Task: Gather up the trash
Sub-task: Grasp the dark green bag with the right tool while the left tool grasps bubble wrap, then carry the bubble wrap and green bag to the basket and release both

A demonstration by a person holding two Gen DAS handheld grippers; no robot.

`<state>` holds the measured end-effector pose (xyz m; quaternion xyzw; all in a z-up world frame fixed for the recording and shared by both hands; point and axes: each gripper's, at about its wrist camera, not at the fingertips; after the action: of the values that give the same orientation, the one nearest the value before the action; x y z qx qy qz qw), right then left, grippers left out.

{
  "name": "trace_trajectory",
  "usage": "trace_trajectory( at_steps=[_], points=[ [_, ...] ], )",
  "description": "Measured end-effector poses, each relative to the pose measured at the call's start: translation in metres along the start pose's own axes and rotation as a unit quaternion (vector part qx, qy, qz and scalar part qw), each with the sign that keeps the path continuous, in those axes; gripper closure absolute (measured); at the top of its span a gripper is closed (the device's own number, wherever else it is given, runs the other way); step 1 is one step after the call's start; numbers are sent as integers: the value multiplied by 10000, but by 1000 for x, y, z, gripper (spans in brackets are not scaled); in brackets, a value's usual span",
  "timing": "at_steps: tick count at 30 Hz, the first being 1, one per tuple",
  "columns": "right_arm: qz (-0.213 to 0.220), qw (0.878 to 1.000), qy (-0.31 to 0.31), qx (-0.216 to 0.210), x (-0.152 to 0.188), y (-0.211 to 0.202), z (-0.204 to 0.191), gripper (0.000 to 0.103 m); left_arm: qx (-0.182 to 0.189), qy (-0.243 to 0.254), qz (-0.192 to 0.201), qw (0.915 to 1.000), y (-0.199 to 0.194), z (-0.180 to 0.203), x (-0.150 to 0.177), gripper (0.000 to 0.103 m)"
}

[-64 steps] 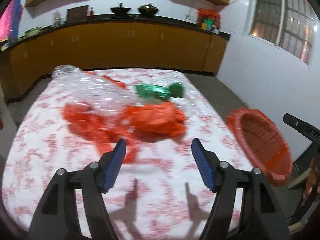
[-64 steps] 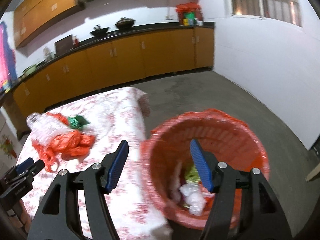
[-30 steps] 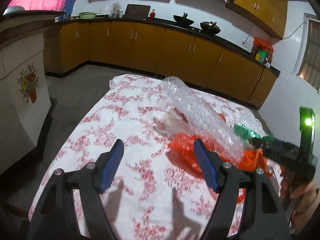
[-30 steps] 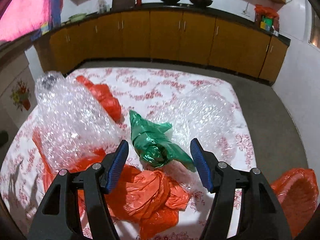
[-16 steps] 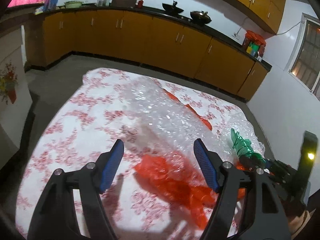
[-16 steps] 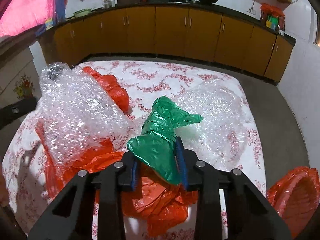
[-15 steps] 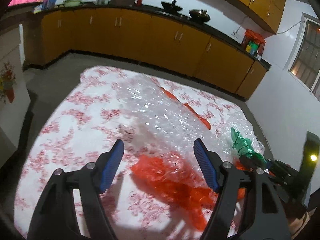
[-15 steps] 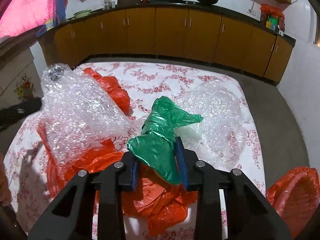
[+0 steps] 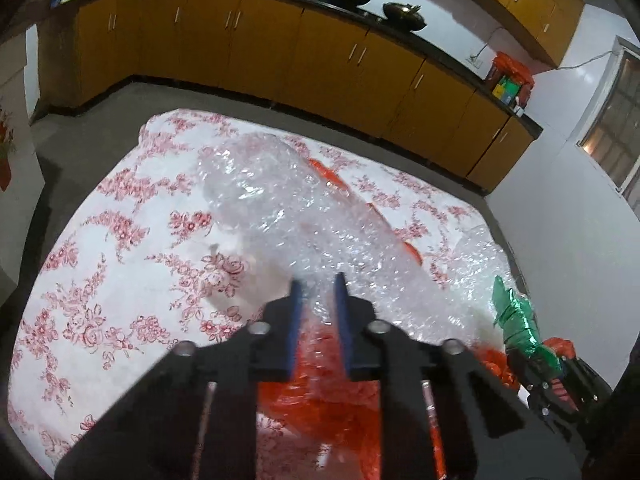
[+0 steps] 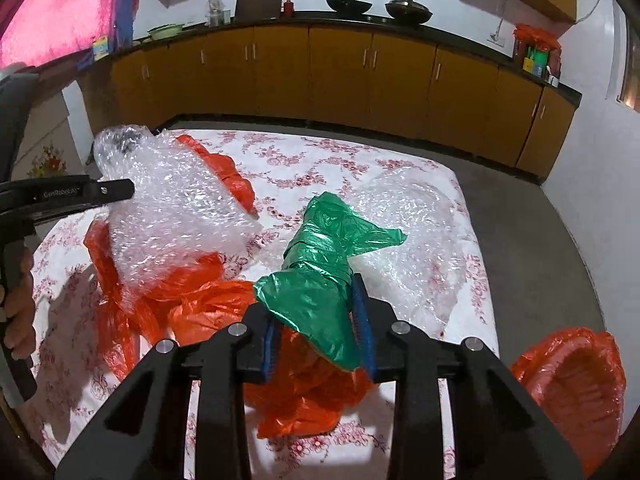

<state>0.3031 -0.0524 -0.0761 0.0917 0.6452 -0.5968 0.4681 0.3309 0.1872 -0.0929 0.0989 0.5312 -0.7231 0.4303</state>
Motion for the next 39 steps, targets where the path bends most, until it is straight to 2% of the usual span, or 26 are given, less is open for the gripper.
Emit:
trace_trajectory(
  at_steps=[1,4,23,31,39],
  points=[
    [5,10000,14,6,1,-1,0,70,20,48,68,10000,-4,3,0,95],
    [32,10000,73,31,3,-7,4,70,79,152,219,9996,-15,7,1,97],
    [527,9961,662,256,23,-90,37,70,603,640,772,9931,-120,49,22,97],
    [629,9920,916,601,45,-131,53,70,912,863,790,9889,-144,81,38,97],
    [573,9852,1301,960,78,-160,77,70,1255,1256,653,9819,-149,124,66,97]
  ],
)
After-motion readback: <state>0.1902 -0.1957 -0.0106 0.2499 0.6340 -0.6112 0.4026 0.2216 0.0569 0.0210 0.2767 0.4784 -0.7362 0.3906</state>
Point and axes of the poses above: each gripper's, at about its wrist camera, not at the fingertips, and y roughly the way its jaws point, z to its right, x to its underside, and after that the axes turned 8 degrees about -y, right-handed
